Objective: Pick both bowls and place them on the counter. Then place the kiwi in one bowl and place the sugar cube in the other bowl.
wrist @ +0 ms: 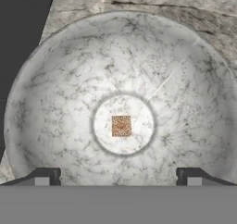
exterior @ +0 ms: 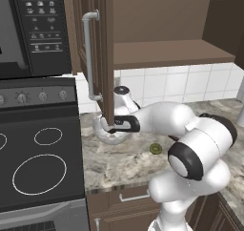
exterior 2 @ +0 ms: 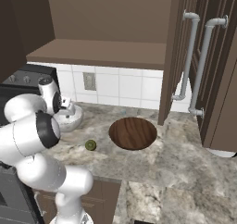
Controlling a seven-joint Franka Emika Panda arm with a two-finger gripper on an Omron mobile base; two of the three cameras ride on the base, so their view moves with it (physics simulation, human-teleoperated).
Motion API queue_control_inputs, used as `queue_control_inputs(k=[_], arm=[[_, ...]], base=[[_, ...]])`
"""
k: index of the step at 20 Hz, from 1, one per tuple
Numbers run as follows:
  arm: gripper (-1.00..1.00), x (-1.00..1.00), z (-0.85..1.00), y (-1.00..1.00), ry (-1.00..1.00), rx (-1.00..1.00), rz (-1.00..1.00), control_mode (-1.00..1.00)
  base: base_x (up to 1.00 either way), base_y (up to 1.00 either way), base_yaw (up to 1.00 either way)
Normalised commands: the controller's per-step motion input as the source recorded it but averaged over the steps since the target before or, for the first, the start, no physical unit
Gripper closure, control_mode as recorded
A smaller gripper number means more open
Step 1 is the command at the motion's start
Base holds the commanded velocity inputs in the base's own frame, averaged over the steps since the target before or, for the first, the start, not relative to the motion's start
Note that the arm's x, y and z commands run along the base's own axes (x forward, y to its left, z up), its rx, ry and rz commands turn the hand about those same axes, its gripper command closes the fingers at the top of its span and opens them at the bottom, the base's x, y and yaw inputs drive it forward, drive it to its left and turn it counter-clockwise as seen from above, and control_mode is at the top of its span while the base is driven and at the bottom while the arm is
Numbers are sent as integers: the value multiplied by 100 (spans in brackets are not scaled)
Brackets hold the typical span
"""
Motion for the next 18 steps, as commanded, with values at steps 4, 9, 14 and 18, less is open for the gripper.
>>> queue_control_inputs(k=[4, 9, 14, 18], arm=[[-100, -21, 7, -7, -10, 0, 0, -100], [-100, -25, 14, -11, -10, 0, 0, -100], [-100, -30, 24, -14, -7, 0, 0, -100], [-100, -34, 24, -19, -4, 2, 2, -100]], base=[[0, 0, 0], [0, 0, 0], [0, 0, 0], [0, 0, 0]])
